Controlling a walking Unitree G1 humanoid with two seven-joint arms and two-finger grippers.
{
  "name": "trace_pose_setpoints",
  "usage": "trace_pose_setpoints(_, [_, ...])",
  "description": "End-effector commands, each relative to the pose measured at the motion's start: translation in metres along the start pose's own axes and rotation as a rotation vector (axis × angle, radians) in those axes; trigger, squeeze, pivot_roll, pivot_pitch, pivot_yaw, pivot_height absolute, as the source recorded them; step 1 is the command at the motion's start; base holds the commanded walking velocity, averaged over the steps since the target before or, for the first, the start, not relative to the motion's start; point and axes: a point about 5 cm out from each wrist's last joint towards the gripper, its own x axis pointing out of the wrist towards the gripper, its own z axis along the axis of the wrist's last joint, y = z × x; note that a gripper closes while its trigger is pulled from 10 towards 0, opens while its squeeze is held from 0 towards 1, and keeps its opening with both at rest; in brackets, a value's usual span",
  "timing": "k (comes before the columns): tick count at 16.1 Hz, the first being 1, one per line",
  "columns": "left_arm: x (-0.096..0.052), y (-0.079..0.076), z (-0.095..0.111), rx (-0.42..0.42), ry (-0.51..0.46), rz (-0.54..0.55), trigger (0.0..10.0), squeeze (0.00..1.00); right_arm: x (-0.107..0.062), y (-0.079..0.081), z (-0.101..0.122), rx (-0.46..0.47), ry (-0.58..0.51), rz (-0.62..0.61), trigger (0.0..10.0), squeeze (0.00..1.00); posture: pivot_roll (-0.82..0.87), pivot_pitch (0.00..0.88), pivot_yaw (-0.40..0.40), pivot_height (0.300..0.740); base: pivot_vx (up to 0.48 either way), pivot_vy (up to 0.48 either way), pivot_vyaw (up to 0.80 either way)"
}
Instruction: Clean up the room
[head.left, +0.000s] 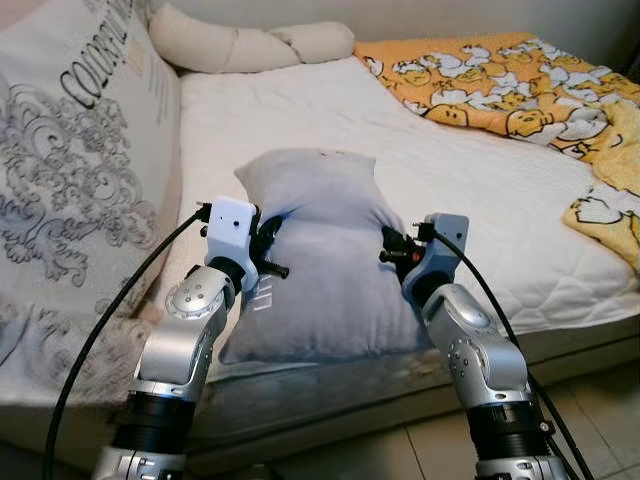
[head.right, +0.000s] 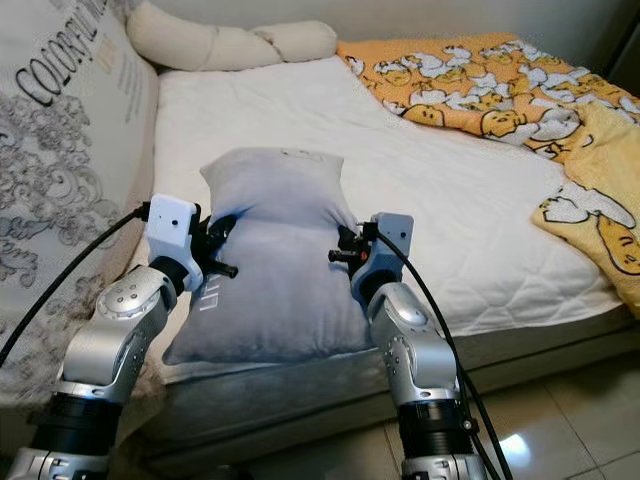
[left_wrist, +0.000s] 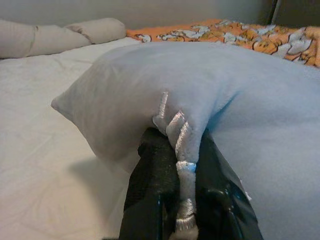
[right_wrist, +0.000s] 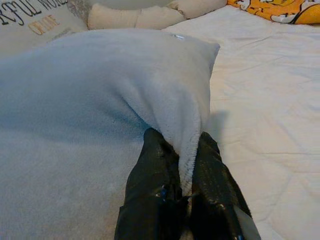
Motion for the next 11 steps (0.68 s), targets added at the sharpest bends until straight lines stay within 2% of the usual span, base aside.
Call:
trace_pose_setpoints(1, [-0.0030,0.0163,0.0057,0.004,-0.029,0.091,10.0,0.00,0.0027,-0.0067,0.0105,-0.019,-0.035,-0.024,10.0,0.00,0.07,0.000,0.005,0.740,0.319,0.000,0.80])
trace_pose_setpoints(3, [-0.0025,0.0185,0.0060,0.003,-0.028,0.102,10.0,0.00,0.0053,-0.0049,0.0109,-0.038,-0.030,-0.012,10.0,0.00,0.07,0.000,0.000,0.740,0.330,0.000,0.80])
trace_pose_setpoints(6, [-0.0009,0.0188,0.0069,0.004,-0.028,0.106,10.0,0.00,0.0091,-0.0040,0.0129,-0.051,-0.029,0.004,10.0,0.00,0.07,0.000,0.005,0.740,0.339,0.000,0.00])
trace_pose_setpoints(9, [0.0004,0.0194,0.0075,0.004,-0.028,0.110,10.0,0.00,0.0116,-0.0011,0.0111,-0.094,-0.003,0.037,10.0,0.00,0.07,0.000,0.008,0.740,0.341,0.000,0.80])
trace_pose_setpoints(11, [0.0009,0.0205,0.0074,0.004,-0.028,0.115,10.0,0.00,0.0120,-0.0015,0.0098,-0.090,0.001,0.034,10.0,0.00,0.07,0.000,0.008,0.740,0.341,0.000,0.21])
